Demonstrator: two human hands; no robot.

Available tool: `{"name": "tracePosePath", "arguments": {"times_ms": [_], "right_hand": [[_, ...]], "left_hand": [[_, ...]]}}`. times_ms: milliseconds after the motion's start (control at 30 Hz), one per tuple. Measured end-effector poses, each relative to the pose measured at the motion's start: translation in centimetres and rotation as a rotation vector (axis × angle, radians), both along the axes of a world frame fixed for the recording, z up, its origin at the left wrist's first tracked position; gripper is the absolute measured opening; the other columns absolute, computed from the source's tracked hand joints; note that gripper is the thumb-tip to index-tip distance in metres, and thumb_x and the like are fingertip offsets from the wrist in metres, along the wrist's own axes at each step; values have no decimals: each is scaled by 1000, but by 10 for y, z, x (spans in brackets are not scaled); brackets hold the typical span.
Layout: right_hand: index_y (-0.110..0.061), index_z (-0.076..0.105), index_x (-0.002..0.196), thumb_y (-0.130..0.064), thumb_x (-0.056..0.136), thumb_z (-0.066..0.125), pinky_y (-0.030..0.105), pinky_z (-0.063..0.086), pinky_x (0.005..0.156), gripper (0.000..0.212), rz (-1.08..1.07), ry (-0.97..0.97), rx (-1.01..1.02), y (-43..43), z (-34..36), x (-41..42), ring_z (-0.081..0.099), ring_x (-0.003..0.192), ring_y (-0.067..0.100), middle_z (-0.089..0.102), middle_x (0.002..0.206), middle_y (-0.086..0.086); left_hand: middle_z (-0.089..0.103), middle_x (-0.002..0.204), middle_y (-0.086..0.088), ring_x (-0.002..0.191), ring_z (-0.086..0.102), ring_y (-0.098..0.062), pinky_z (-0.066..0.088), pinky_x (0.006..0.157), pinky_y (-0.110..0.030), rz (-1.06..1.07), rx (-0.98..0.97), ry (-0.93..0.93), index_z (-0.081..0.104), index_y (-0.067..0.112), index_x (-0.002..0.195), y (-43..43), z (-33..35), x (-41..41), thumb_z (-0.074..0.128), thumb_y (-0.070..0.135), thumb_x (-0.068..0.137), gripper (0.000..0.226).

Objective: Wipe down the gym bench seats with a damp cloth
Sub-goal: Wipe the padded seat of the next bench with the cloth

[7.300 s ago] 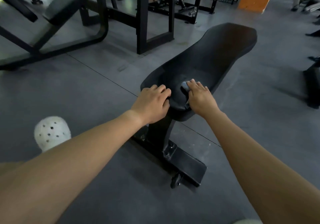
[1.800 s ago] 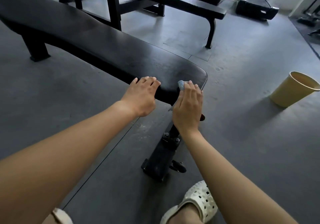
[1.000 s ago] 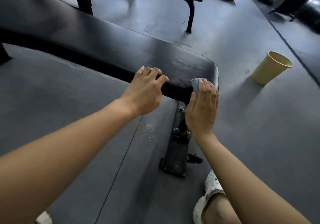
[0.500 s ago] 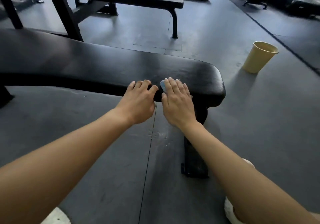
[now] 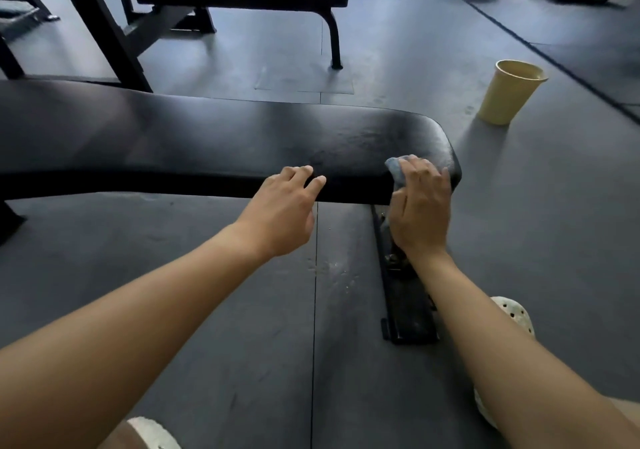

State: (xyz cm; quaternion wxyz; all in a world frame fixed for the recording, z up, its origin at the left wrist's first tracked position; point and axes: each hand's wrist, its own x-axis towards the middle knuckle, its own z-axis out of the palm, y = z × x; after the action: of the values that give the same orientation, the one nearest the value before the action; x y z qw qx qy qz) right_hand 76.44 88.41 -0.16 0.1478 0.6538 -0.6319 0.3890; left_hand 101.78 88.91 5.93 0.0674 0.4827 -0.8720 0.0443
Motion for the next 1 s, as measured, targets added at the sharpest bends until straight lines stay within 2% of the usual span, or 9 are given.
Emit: {"name": "tracePosePath", "arguments": {"times_ms": [133,267,433,567,667,733,833,1000], "right_hand": [[-8,58,131,-9,90,41,54,23,121,45,-149,-141,-57,-9,-4,13,46,135,31,57,140,9],[-9,58,133,-11,91,40,53,16,124,45,-188,-197,-48,-16,-7,44,41,140,33,55,144,7],[-13,48,147,-14,96,37,51,13,125,52,-34,-44,30,-11,-3,65,34,146,31,45,154,6],[-10,37,155,-11,98,43,49,12,127,58,213,108,80,-1,-6,71,25,153,31,35,162,7],[-12,37,156,-11,97,47,47,15,127,60,287,216,90,-1,-2,55,28,152,28,36,162,6],[-13,41,154,-10,95,49,48,17,126,59,270,220,71,-1,-1,38,33,149,26,40,159,5],[-12,46,149,-12,91,46,50,15,126,59,159,109,36,2,-3,18,37,147,24,45,155,5],[-9,52,142,-11,89,40,52,18,124,55,-79,-72,-1,1,-11,20,39,145,29,49,151,7]], "left_hand": [[37,160,-13,144,36,-33,35,117,-44,-21,13,32,36,13,157,-4,1,2,48,24,100,59],[47,152,-12,134,46,-33,43,108,-45,-12,-4,21,45,13,150,-6,1,1,51,23,97,55],[58,128,-9,112,54,-33,51,87,-47,34,-19,24,56,12,131,-8,5,-10,53,21,91,41],[58,117,-8,104,54,-32,49,80,-44,54,-55,24,55,14,128,-7,3,-19,56,21,88,41],[58,117,-8,103,54,-32,49,80,-44,65,-75,13,53,13,130,-6,0,-20,57,22,87,43],[58,119,-9,104,53,-33,49,82,-45,68,-76,8,55,12,127,-5,-1,-22,58,21,86,41],[58,125,-12,110,53,-35,48,87,-45,56,-75,14,56,10,126,-4,-4,-20,58,18,85,42],[52,146,-15,126,50,-37,44,104,-47,16,-80,52,54,8,140,-4,-7,-12,59,17,89,52]]}}
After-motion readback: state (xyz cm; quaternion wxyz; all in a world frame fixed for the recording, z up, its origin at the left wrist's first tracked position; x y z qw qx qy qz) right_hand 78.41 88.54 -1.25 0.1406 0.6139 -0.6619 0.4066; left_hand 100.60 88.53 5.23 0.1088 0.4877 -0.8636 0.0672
